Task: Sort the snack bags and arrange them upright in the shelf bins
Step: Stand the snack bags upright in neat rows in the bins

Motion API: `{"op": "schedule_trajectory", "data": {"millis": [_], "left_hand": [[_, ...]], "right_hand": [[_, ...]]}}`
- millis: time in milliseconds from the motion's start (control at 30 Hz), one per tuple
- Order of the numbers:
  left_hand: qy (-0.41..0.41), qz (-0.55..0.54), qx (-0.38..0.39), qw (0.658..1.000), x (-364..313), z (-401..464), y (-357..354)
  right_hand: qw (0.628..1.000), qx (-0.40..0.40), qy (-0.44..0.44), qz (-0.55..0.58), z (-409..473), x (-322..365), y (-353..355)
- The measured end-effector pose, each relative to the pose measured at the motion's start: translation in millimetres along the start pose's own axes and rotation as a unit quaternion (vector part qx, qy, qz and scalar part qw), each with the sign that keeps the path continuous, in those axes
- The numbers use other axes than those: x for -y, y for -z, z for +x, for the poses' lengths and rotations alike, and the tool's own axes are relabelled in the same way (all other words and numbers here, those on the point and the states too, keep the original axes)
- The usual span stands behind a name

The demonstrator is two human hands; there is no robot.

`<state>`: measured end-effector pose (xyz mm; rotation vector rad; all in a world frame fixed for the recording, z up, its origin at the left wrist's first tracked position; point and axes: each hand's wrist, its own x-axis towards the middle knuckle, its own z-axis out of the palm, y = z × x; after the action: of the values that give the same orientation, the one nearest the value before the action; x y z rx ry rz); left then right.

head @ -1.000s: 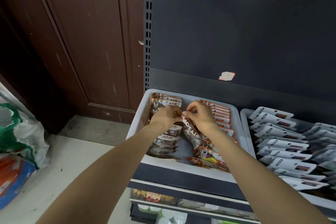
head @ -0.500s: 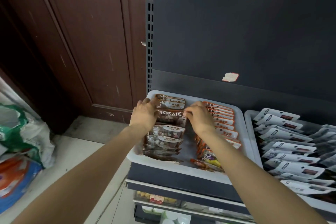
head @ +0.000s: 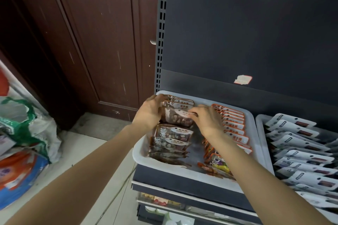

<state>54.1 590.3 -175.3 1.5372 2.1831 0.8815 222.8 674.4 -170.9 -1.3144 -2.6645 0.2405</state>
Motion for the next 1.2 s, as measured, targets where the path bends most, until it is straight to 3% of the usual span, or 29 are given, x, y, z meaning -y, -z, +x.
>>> {"op": "schedule_trajectory", "data": {"millis": [200,300,367,500,667,800,967,1033,1133,1200], "left_hand": [[-0.080,0.171,0.121,0.975,8,-10,-7],[-0.134,0.182,0.035,0.974,14,-11,-8],[-0.171,0.183,0.024,0.968,15,-13,-7],[-0.081,0.173,0.167,0.967,19,-13,-4],[-0.078,0.183,0.240,0.950,17,-15,-4],[-0.076,0.210,0.204,0.953,15,-16,-7],[-0.142,0.337,0.100,0.925,-4,-19,-11],[-0.152,0.326,0.050,0.932,-1,-13,-7],[-0.092,0.270,0.012,0.958,10,-3,-9],[-0.066,0.214,-0.005,0.975,13,-4,-15]], "right_hand": [[0.999,0.048,0.015,0.014,8,14,-9],[0.996,0.061,-0.029,0.060,3,-2,-13],[0.991,0.064,-0.043,0.108,0,-12,-17],[0.985,0.061,-0.052,0.156,-4,-18,-22],[0.984,0.060,-0.049,0.162,-4,-18,-20],[0.984,0.050,-0.054,0.162,-3,-16,-21],[0.985,0.083,-0.030,0.145,2,-13,-21],[0.985,0.084,-0.026,0.148,7,-12,-20],[0.985,0.090,-0.051,0.140,5,-6,-27],[0.978,0.042,-0.098,0.180,-2,-1,-30]]}}
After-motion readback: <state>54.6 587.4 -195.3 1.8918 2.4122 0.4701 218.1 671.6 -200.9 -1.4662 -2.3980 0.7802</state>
